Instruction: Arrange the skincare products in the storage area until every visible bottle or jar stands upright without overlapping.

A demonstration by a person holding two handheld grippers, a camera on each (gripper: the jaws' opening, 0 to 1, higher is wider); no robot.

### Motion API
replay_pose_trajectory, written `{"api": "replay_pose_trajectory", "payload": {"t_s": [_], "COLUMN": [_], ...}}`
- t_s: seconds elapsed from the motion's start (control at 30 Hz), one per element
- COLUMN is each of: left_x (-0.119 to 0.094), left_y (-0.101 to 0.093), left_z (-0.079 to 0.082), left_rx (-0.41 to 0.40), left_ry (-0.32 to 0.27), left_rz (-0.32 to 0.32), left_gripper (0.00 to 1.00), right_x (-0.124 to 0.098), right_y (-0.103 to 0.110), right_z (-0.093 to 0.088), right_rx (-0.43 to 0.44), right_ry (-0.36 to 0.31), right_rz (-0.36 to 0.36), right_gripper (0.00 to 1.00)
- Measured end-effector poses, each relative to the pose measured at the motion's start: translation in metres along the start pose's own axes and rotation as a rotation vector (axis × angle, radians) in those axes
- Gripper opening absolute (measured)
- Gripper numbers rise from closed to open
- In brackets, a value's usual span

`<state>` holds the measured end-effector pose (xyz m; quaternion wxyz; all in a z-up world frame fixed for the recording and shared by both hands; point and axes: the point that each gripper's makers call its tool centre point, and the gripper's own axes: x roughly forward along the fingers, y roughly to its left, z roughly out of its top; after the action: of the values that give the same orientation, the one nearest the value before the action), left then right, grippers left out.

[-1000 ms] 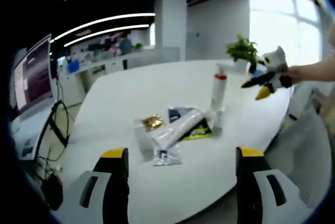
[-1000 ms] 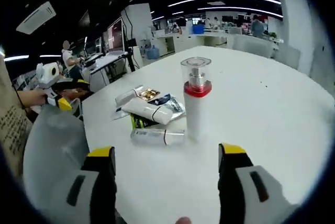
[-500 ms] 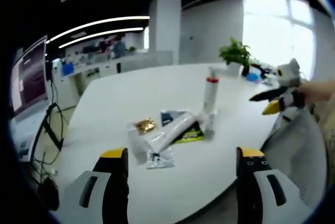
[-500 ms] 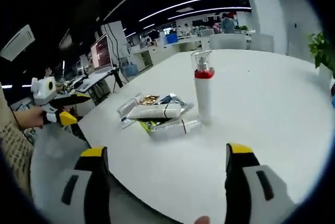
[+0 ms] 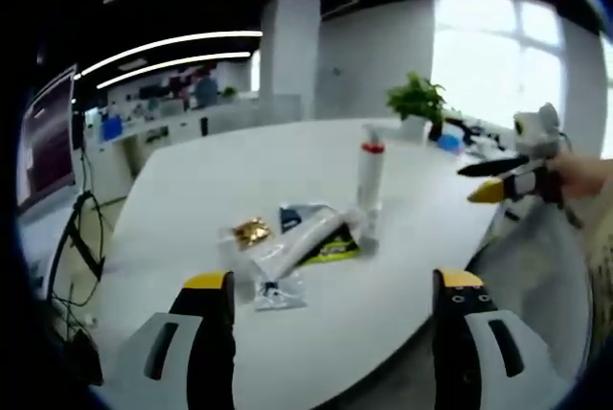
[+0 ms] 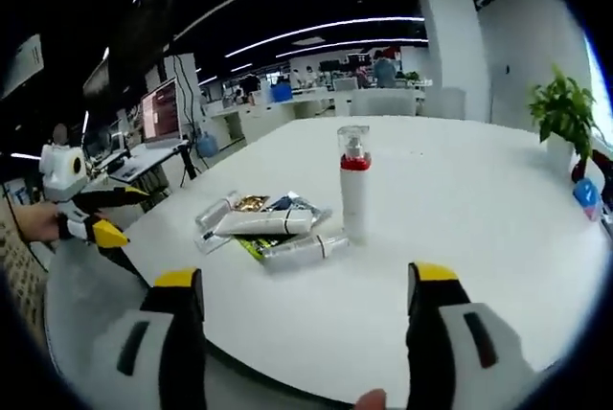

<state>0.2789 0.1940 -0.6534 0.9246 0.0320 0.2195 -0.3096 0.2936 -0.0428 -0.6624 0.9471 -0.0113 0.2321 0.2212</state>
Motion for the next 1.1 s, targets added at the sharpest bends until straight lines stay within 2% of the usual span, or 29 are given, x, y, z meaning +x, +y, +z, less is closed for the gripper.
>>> {"api": "replay_pose_trajectory", "payload": {"t_s": [0.33,0.53,0.63,0.67,0.73,0.77,0.83,0.93,0.97,1.1], "left_x": [0.002,0.001,0.002,0.003,0.005,0.006,0.009,0.017,0.019,0.017], "left_y": [0.000,-0.003,-0.004,-0.004,-0.003,-0.003,-0.001,0.002,0.003,0.008], "left_z": [0.004,0.011,0.012,0.012,0.012,0.011,0.010,0.004,-0.002,0.005], "left_rx": [0.021,0.033,0.037,0.036,0.034,0.034,0.035,0.045,0.045,0.006], "left_ry": [-0.012,-0.033,-0.035,-0.034,-0.036,-0.035,-0.034,-0.028,-0.002,-0.044], "left_rz": [-0.010,-0.020,-0.028,-0.034,-0.040,-0.041,-0.046,-0.056,-0.062,-0.061], "left_gripper": [0.82,0.82,0.82,0.82,0.81,0.81,0.81,0.81,0.81,0.81], "right_x": [0.002,0.007,0.009,0.009,0.011,0.013,0.021,0.034,0.039,0.053], "right_y": [-0.001,0.005,0.005,0.007,0.012,0.014,0.019,0.025,0.028,0.033], "right_z": [-0.002,-0.006,-0.007,-0.005,0.012,0.015,0.017,0.022,0.025,0.034], "right_rx": [-0.004,-0.060,-0.057,-0.046,-0.067,-0.063,-0.055,-0.144,-0.149,-0.196], "right_ry": [0.013,0.050,0.068,0.067,-0.002,-0.005,0.014,0.048,0.055,0.068], "right_rz": [0.015,0.028,0.033,0.042,0.058,0.065,0.089,0.107,0.121,0.154], "right_gripper": [0.83,0.82,0.83,0.84,0.84,0.83,0.84,0.84,0.84,0.83]}}
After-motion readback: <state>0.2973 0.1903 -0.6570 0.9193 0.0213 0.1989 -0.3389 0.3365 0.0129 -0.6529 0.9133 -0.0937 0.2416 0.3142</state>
